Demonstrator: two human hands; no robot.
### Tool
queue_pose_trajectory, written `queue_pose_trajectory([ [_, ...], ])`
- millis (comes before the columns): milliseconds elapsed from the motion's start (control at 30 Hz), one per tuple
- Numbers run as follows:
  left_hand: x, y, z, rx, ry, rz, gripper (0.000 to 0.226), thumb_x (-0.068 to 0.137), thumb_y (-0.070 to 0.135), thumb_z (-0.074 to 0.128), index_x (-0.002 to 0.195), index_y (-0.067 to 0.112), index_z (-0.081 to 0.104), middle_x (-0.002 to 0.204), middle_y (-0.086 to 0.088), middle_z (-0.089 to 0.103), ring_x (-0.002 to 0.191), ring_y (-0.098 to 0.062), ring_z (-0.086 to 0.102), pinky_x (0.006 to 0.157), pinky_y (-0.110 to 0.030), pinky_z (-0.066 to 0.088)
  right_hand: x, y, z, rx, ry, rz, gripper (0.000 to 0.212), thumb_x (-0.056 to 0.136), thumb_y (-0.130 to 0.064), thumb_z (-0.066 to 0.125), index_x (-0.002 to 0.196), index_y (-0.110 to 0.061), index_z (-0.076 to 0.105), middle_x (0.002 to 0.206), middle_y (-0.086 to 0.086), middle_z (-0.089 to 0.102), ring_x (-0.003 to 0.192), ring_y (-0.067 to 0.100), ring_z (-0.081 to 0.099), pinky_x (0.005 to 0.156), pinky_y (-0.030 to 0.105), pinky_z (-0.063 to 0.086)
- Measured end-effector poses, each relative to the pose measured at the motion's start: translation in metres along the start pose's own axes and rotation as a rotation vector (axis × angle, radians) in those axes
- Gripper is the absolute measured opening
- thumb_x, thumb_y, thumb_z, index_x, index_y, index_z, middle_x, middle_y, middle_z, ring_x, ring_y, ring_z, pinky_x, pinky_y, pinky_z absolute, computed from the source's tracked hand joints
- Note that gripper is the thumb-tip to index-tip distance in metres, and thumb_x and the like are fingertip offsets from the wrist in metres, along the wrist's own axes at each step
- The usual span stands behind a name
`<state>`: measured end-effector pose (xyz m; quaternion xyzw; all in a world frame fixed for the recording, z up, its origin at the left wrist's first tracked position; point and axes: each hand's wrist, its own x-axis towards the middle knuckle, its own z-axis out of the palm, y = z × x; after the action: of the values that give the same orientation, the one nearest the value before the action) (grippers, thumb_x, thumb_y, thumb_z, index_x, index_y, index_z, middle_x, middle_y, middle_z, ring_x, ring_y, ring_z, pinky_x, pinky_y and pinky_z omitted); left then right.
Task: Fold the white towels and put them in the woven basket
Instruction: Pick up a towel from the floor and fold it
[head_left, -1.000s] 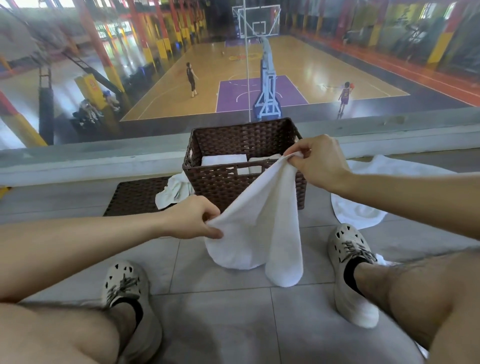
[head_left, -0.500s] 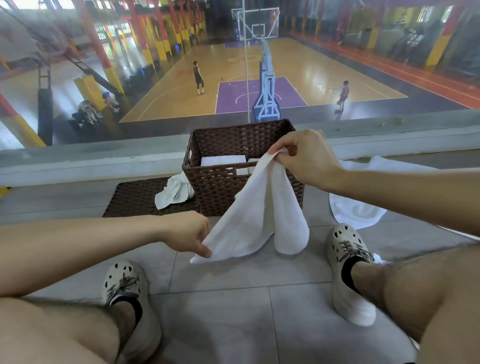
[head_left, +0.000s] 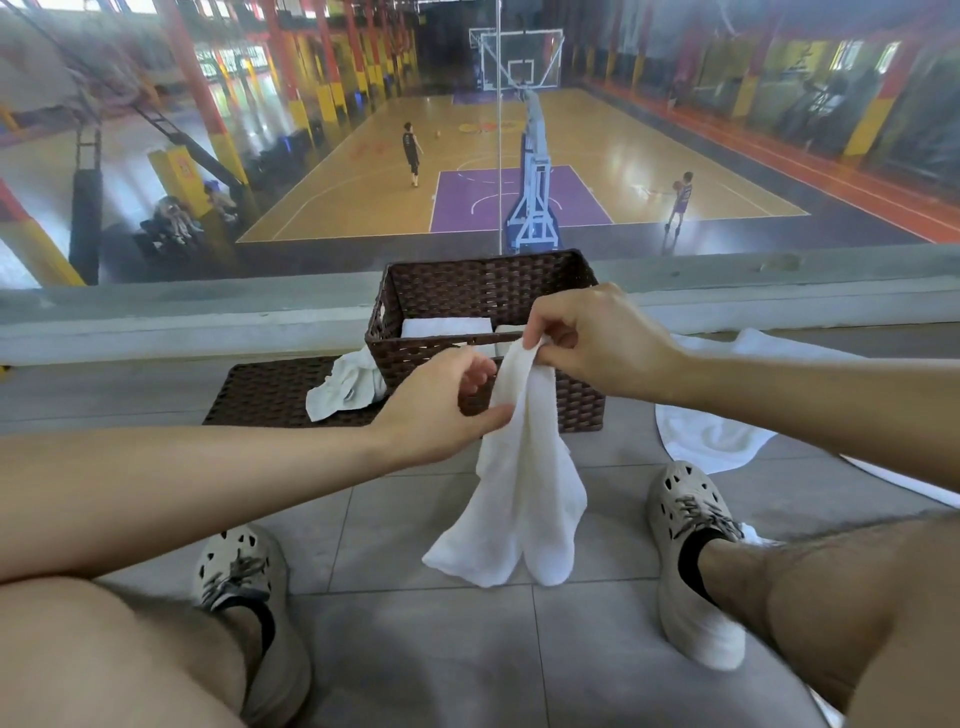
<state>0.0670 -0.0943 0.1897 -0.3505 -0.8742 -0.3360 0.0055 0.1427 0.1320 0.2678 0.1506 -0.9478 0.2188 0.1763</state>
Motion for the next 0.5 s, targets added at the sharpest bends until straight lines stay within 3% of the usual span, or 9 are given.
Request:
queue_pose_trajectory([
  [67, 0.009, 0.009, 0.002, -0.03, -0.062, 0.003, 0.047, 0.081, 0.048, 0.084, 0.122, 0.035, 0.063, 0.113, 0.017, 0.065, 0.105, -0.001, 0.063, 0.088, -0.028, 0.057, 0.0, -0.001, 0.0, -0.016, -0.03, -0.048, 0.014, 0.09, -0.007, 0.08, 0.093, -0.02, 0.077, 0.081, -0.017, 0.068, 0.084, -0.008, 0.065, 0.07, 0.007, 0.047],
  [100, 0.013, 0.012, 0.002, -0.081, -0.113, -0.001, 0.04, 0.079, 0.041, 0.085, 0.113, 0.037, 0.064, 0.107, 0.018, 0.066, 0.1, -0.001, 0.064, 0.088, -0.03, 0.058, 0.0, -0.001, 0.0, -0.029, -0.044, -0.076, 0.016, 0.089, -0.004, 0.079, 0.093, -0.019, 0.077, 0.084, -0.014, 0.071, 0.083, -0.005, 0.065, 0.072, 0.01, 0.049],
  [200, 0.023, 0.017, -0.003, -0.182, -0.281, -0.038, 0.035, 0.08, 0.019, 0.091, 0.086, 0.037, 0.062, 0.074, 0.028, 0.065, 0.071, 0.006, 0.062, 0.068, -0.014, 0.049, -0.001, -0.001, -0.002, -0.062, -0.079, -0.122, 0.02, 0.089, 0.001, 0.075, 0.093, -0.019, 0.074, 0.095, -0.008, 0.077, 0.085, 0.004, 0.068, 0.074, 0.02, 0.054],
  [267, 0.026, 0.013, -0.007, -0.112, -0.268, -0.012, 0.037, 0.079, 0.026, 0.094, 0.076, 0.035, 0.058, 0.062, 0.027, 0.058, 0.059, 0.005, 0.053, 0.058, -0.014, 0.038, -0.001, 0.001, -0.002, -0.067, -0.074, -0.107, 0.022, 0.088, 0.002, 0.073, 0.093, -0.019, 0.074, 0.094, -0.008, 0.076, 0.084, 0.007, 0.068, 0.073, 0.023, 0.055],
  [333, 0.024, 0.009, -0.013, -0.008, -0.215, 0.03, 0.042, 0.077, 0.04, 0.094, 0.069, 0.03, 0.055, 0.061, 0.017, 0.052, 0.057, -0.003, 0.045, 0.057, -0.026, 0.033, -0.001, 0.001, 0.0, -0.068, -0.046, -0.078, 0.023, 0.086, 0.002, 0.071, 0.091, -0.02, 0.075, 0.086, -0.012, 0.071, 0.078, 0.004, 0.064, 0.071, 0.023, 0.054],
  [400, 0.019, 0.005, -0.017, 0.061, -0.139, 0.082, 0.045, 0.078, 0.045, 0.093, 0.072, 0.026, 0.053, 0.064, 0.013, 0.051, 0.058, -0.008, 0.044, 0.058, -0.032, 0.033, 0.0, 0.001, 0.003, -0.049, 0.003, -0.026, 0.022, 0.084, -0.002, 0.072, 0.089, -0.022, 0.078, 0.08, -0.014, 0.068, 0.075, 0.0, 0.064, 0.07, 0.019, 0.053],
  [500, 0.009, 0.004, -0.026, 0.09, -0.03, 0.128, 0.038, 0.089, 0.026, 0.086, 0.1, 0.02, 0.05, 0.068, 0.014, 0.056, 0.061, -0.004, 0.054, 0.058, -0.018, 0.04, 0.002, -0.001, 0.003, -0.001, 0.091, 0.087, 0.014, 0.082, -0.012, 0.076, 0.087, -0.024, 0.081, 0.075, -0.019, 0.066, 0.075, -0.003, 0.064, 0.071, 0.016, 0.051],
])
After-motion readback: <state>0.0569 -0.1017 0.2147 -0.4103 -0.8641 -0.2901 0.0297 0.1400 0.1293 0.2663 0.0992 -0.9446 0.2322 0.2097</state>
